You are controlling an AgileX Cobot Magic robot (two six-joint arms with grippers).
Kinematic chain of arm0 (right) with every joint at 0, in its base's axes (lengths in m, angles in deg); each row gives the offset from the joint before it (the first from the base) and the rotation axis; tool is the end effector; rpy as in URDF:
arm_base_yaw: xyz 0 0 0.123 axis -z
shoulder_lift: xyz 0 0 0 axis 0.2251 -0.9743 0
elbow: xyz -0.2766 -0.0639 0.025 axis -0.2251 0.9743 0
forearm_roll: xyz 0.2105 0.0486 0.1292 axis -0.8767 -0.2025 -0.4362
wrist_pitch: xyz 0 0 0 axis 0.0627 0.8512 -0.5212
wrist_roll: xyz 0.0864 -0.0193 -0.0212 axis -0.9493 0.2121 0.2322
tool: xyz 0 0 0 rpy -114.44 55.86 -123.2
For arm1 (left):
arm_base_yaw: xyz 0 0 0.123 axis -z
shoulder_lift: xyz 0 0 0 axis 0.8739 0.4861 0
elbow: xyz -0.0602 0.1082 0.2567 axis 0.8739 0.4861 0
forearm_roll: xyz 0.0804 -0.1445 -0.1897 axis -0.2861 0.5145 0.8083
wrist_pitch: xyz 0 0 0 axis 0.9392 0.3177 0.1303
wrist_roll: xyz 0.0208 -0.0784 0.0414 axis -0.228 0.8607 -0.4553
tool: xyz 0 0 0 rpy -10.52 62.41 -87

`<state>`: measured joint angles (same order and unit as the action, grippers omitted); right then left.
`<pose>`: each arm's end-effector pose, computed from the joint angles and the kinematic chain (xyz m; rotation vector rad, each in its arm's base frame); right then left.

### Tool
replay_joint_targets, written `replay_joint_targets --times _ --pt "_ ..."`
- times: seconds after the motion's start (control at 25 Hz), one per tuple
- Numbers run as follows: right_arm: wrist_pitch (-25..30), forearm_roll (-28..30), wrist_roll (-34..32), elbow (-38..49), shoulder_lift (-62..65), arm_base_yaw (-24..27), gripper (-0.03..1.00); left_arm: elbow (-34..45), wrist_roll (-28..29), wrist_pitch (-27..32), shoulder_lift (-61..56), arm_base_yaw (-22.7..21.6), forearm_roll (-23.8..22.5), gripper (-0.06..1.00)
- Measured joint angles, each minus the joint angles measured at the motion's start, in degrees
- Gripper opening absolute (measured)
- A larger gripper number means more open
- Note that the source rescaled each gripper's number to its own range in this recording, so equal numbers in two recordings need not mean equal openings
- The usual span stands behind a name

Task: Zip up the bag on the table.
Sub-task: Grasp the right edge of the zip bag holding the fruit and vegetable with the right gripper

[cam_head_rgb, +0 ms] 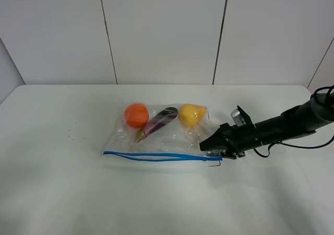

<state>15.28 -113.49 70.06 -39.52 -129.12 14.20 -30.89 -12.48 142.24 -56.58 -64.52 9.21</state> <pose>0.3350 0.0716 0.0665 -0.1189 2.6233 1.4972 -0.0047 0.0047 0.2769 -0.0912 2.0355 0.0989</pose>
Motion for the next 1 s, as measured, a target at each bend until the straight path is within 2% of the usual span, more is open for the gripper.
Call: replay_joint_targets --times 0.24,1.0 --pt "0.0 1.0 -0.6 0.0 0.0 0.0 0.54 0.0 0.0 0.0 0.0 0.0 0.0 1.00" --pt "0.9 2.2 -1.3 0.0 0.0 0.0 0.54 0.0 0.0 0.0 0.0 0.0 0.0 1.00"
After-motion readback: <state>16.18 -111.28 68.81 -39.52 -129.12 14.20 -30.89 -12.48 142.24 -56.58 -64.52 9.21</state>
